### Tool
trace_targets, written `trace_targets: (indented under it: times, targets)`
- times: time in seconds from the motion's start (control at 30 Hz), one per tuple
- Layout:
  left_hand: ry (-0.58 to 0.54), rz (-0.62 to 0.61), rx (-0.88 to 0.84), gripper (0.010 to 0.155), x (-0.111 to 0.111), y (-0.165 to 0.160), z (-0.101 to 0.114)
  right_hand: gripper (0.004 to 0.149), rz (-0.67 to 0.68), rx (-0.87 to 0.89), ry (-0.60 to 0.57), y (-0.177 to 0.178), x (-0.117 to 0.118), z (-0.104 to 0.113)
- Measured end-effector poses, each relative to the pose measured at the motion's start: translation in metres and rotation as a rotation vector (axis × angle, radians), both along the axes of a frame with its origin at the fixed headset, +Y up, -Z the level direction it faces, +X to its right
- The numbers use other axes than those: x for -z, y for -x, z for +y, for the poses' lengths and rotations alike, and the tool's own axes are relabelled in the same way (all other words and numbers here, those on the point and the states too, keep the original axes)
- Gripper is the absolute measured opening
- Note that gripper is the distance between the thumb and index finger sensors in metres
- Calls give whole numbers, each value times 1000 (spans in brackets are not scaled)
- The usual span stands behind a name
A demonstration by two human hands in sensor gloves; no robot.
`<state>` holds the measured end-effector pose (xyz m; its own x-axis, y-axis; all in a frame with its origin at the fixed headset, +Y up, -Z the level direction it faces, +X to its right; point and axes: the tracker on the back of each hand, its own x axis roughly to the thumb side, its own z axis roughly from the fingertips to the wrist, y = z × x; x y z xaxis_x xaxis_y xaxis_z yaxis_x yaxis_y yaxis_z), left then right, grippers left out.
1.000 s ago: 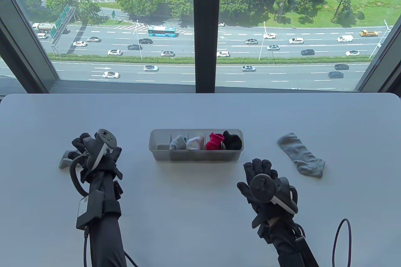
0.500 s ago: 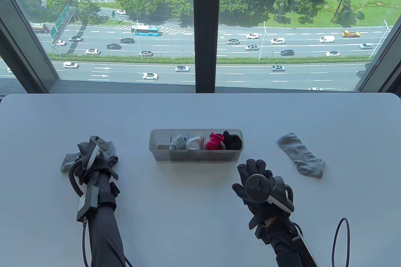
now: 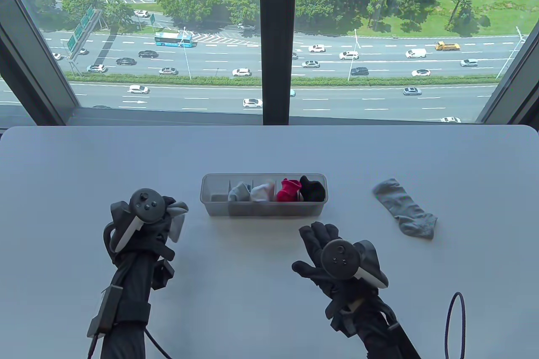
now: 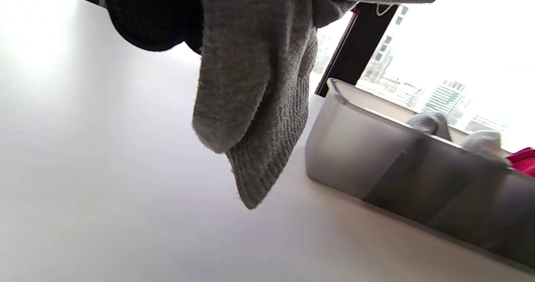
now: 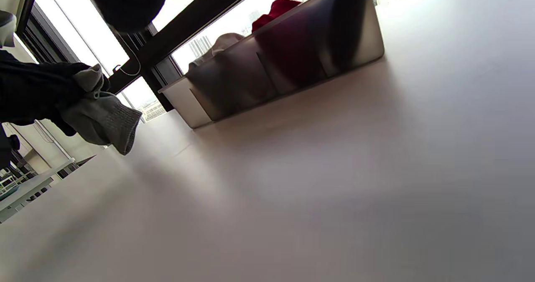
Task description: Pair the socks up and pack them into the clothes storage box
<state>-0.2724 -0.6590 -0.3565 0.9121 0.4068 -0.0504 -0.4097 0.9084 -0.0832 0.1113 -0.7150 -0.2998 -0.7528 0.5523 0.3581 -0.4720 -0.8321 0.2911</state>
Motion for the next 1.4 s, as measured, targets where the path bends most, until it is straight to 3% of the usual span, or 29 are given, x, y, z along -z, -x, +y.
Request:
trace_targets:
  times: [0.13,0.4,0.47,0.5,0.53,0.57,0.73,0.8,0.83,0.93,0.97,1.03,1.2,1.27,1.33,1.4]
  targets:
    - [26,-203,-312,47,-32,-52,11,97,72,202,63,11,-4,4]
    - [-34,-490,-587,43,-60,-140,-17,105,226,382,261,15,-2,-8]
    - [-1,-527,-654,44,-63,-147,-21,94,213,389,298,13,2,-14]
    - [8,-537,-673,44,-64,-146,-22,74,189,395,305,11,4,-16]
    - [1,-518,-702,45,-64,-144,-22,43,122,423,297,7,6,-18]
    - [-1,-493,-711,46,-64,-141,-23,41,97,439,289,4,6,-18]
    - [89,-136,-534,51,-59,-107,-45,41,-100,549,234,-21,12,-17]
    - [20,-18,-463,58,-61,-99,-50,42,-190,556,209,-29,13,-17]
    - [-12,-62,-422,63,-62,-101,-49,44,-222,584,223,-31,13,-18]
    - [51,-412,-269,79,-64,-126,-44,48,-215,644,288,-27,13,-21]
    - [59,-478,-190,82,-67,-138,-44,48,-181,659,314,-23,12,-23]
    - [30,-531,-85,83,-72,-155,-45,48,-118,695,355,-14,11,-23]
    - [-31,-610,-109,85,-78,-169,-47,48,-49,804,462,1,6,-24]
    - [-58,-605,-146,86,-79,-164,-46,47,-64,824,486,2,6,-26]
    - [11,-646,-184,92,-80,-162,-47,48,-102,836,492,0,6,-26]
    - [-16,-636,-179,88,-81,-164,-47,48,-110,843,490,-1,6,-27]
